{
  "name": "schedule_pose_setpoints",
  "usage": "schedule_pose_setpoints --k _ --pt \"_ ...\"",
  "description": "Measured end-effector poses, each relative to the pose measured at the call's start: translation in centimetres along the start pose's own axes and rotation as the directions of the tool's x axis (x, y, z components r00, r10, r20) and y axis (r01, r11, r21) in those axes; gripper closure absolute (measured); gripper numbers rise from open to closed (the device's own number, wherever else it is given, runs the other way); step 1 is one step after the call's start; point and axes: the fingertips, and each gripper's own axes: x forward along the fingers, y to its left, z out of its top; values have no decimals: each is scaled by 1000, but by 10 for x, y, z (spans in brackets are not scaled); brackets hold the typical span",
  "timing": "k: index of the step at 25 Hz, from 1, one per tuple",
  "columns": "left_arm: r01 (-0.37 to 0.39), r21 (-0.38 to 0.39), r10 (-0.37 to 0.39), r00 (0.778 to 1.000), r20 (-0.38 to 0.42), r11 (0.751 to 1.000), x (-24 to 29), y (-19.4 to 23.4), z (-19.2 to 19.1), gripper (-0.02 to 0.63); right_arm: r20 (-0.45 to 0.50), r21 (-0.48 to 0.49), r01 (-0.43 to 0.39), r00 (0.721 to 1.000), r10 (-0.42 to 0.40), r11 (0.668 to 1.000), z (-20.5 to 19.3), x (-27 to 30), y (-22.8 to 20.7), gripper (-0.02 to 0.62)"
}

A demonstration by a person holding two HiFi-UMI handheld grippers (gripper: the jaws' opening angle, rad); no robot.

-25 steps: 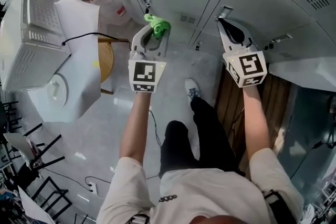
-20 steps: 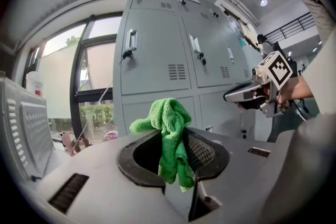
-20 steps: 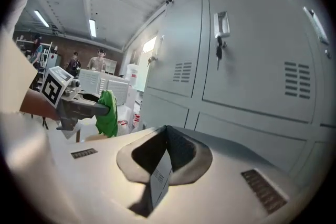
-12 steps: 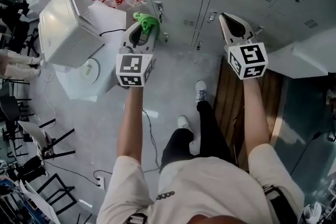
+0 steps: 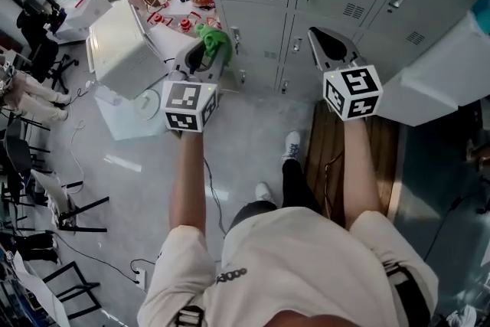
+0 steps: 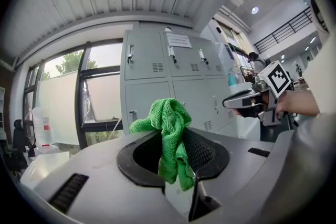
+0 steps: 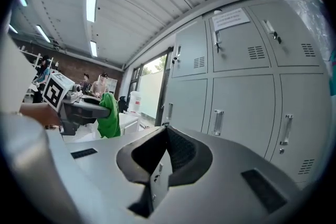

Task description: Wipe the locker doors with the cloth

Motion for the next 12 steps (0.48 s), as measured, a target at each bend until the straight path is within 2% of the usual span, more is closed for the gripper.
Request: schedule_pose_setpoints --k 6,12 --pt "32 37 -34 997 69 999 -37 -28 58 494 62 -43 -42 997 44 998 51 -37 20 589" --pt "23 73 -29 997 78 997 -80 -56 75 494 117 -75 -90 988 99 993 83 -73 58 589"
